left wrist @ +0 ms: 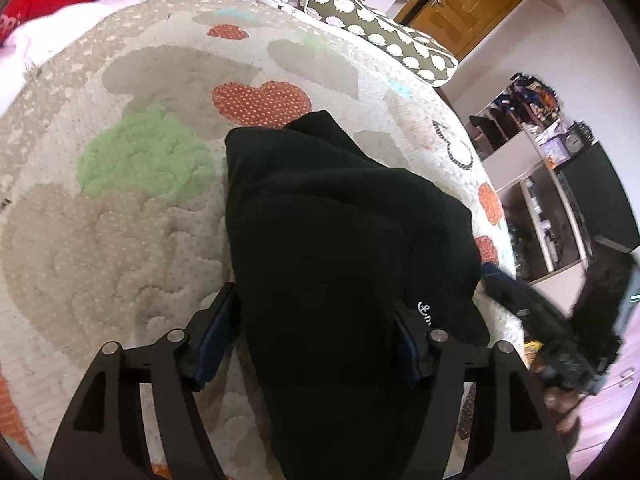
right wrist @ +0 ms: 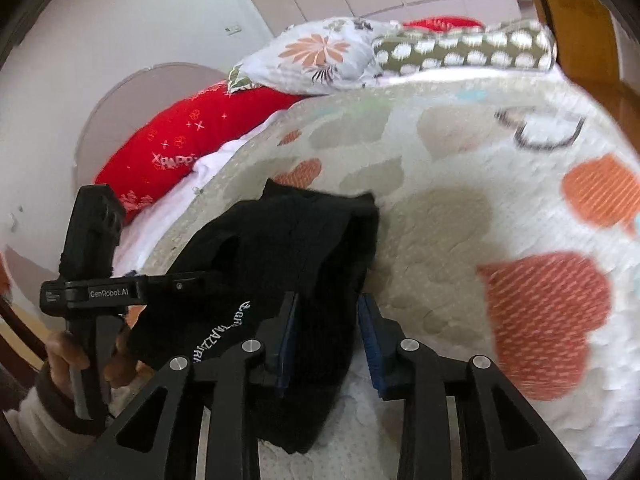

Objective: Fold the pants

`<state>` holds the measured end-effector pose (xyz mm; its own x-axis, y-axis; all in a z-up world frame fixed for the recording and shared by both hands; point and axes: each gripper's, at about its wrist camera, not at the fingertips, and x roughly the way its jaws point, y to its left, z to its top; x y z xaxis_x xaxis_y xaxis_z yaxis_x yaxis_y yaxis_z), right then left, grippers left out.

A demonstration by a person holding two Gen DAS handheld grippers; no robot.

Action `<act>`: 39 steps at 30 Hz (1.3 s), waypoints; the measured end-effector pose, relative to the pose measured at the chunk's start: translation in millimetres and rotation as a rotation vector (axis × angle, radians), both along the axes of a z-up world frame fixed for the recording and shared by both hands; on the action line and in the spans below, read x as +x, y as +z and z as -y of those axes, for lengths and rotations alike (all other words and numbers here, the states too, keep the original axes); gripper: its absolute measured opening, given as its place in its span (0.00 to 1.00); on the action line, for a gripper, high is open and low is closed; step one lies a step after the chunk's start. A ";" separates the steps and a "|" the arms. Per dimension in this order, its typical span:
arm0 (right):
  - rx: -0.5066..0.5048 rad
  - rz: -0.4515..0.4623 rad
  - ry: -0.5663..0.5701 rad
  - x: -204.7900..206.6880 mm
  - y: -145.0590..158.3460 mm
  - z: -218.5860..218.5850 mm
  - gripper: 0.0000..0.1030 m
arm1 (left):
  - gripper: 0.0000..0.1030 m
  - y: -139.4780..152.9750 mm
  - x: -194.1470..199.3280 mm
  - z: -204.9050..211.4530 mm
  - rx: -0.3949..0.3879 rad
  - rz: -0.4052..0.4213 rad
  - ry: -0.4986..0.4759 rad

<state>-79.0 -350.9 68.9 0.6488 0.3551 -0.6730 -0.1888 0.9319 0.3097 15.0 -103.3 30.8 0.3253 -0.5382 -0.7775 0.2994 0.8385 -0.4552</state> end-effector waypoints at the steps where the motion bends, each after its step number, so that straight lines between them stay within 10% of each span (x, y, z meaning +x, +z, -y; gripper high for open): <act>1: -0.010 0.016 0.013 -2.1 7.4 -3.7 0.33 | 0.67 2.7 -3.3 -0.1 0.015 0.005 0.003; 9: -0.102 0.045 0.121 3.5 19.8 -55.4 0.39 | 0.71 25.0 -28.7 2.0 0.167 0.115 0.024; 15: -0.193 -0.017 0.085 4.5 -19.1 -63.2 0.39 | 0.78 18.9 -35.2 -0.9 0.172 0.153 0.075; 39: -0.156 0.051 -0.093 -34.4 18.0 -55.5 0.79 | 0.78 60.2 -85.5 -9.1 0.223 0.349 0.208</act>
<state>-113.4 -295.4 86.9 0.7087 0.1855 -0.6807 -0.1112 0.9821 0.1519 -70.5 -94.2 91.0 0.6716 -0.2658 -0.6916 0.2182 0.9630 -0.1582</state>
